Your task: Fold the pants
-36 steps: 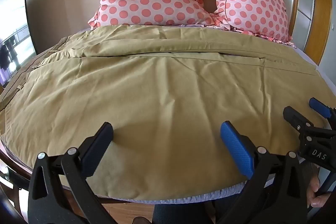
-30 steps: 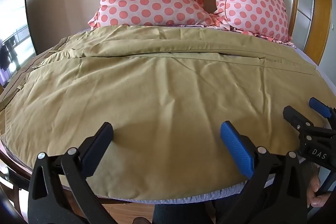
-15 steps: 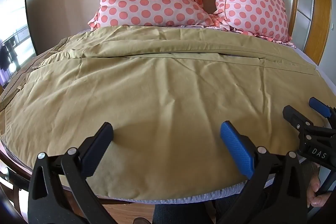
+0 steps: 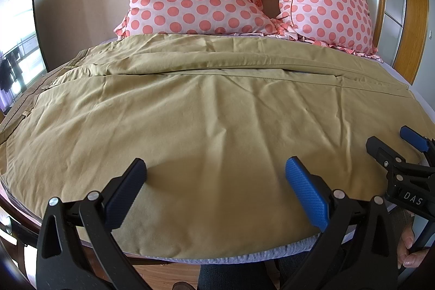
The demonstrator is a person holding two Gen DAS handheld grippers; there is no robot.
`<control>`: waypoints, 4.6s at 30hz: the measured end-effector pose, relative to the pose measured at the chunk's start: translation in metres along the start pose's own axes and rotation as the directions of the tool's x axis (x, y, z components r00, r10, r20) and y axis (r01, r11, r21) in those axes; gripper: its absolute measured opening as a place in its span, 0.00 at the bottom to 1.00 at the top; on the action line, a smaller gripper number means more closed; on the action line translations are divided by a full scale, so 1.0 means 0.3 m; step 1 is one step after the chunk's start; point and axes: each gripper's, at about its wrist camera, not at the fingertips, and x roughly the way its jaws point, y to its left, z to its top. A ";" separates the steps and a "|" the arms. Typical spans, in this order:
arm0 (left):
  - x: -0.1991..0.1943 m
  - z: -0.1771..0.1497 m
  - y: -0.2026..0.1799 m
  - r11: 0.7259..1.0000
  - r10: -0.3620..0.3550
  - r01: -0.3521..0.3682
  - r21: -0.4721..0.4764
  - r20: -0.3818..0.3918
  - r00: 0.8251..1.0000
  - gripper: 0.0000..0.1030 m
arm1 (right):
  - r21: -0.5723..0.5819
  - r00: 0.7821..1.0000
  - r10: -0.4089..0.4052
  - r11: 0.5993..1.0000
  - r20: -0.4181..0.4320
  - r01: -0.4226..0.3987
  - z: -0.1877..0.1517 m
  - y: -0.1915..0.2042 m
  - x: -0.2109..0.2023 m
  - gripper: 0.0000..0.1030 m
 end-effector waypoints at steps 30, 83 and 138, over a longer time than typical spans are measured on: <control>-0.001 0.000 -0.001 1.000 0.001 -0.001 0.000 0.005 1.000 0.98 | 0.000 1.000 0.000 1.000 0.003 0.000 0.000 -0.004 0.000 0.99; -0.046 0.096 0.067 0.999 -0.044 0.044 -0.005 0.086 0.995 0.98 | 0.366 0.909 -0.335 0.836 -0.249 0.409 0.685 -0.723 0.452 0.76; 0.190 0.555 0.622 0.831 -0.221 0.246 -0.498 0.111 0.969 0.98 | 0.839 0.958 0.007 0.481 0.286 -0.254 -0.058 -1.042 -0.083 0.02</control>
